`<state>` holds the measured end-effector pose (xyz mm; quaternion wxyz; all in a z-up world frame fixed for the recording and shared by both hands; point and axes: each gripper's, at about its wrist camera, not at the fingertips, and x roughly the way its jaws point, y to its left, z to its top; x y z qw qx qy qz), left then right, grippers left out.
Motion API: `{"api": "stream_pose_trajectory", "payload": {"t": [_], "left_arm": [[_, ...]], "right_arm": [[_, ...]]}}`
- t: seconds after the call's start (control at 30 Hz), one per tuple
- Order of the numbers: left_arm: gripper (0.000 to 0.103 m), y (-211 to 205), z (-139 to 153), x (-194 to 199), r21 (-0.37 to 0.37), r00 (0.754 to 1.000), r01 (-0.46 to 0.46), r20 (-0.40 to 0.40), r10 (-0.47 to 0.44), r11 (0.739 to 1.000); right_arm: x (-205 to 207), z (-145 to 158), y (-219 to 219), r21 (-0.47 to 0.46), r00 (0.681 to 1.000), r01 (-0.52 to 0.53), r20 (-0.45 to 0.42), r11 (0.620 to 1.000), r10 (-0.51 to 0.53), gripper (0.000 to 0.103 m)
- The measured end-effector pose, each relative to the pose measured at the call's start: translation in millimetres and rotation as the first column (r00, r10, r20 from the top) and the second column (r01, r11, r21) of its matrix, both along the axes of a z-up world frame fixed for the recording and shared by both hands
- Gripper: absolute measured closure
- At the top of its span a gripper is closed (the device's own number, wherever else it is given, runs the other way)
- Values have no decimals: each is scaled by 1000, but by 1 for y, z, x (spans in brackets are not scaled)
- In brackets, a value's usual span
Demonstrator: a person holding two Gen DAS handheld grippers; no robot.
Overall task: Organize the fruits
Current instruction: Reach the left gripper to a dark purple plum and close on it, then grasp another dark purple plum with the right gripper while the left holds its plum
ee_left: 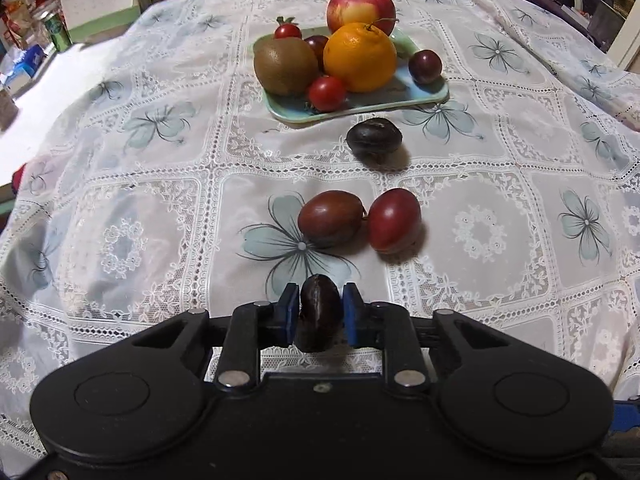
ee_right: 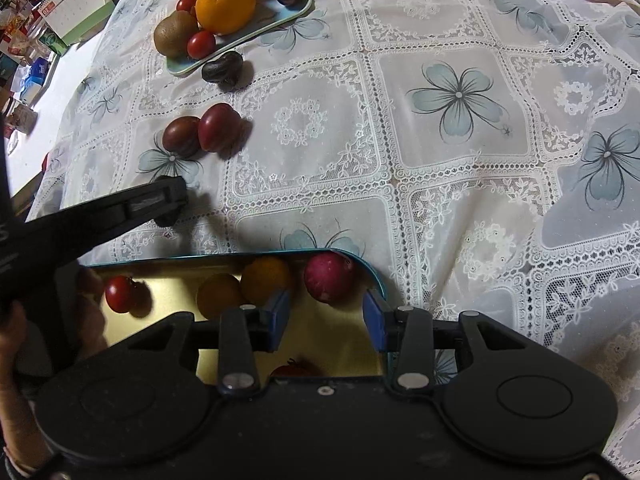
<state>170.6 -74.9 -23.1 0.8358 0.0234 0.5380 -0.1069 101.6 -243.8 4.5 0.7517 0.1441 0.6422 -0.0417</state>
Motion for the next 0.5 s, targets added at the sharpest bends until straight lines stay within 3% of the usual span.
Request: {"api": "stream_pose_trajectory", "payload": {"t": [0.17,0.27,0.33,0.5], "left_arm": [[59,-4,-12,8,6,999,4,-33,-3,1000],[60,-8,-13,8,20,1000,6,-27,-6,1000],[70,-8,-13,8,14,1000,8,-24,-8,1000],[71,-2,-8,7,12,1000,-15,-14,15,1000]], "right_arm": [[1,-2,3,-2,1000,-12,-8,1000,12,60],[2,-2,3,-5,1000,-15,-2,1000,15,60],[3,-2,2,-10,1000,-9,2,1000,9,60],[10,-4,-3,-18,1000,10,16,1000,-10,60]]}}
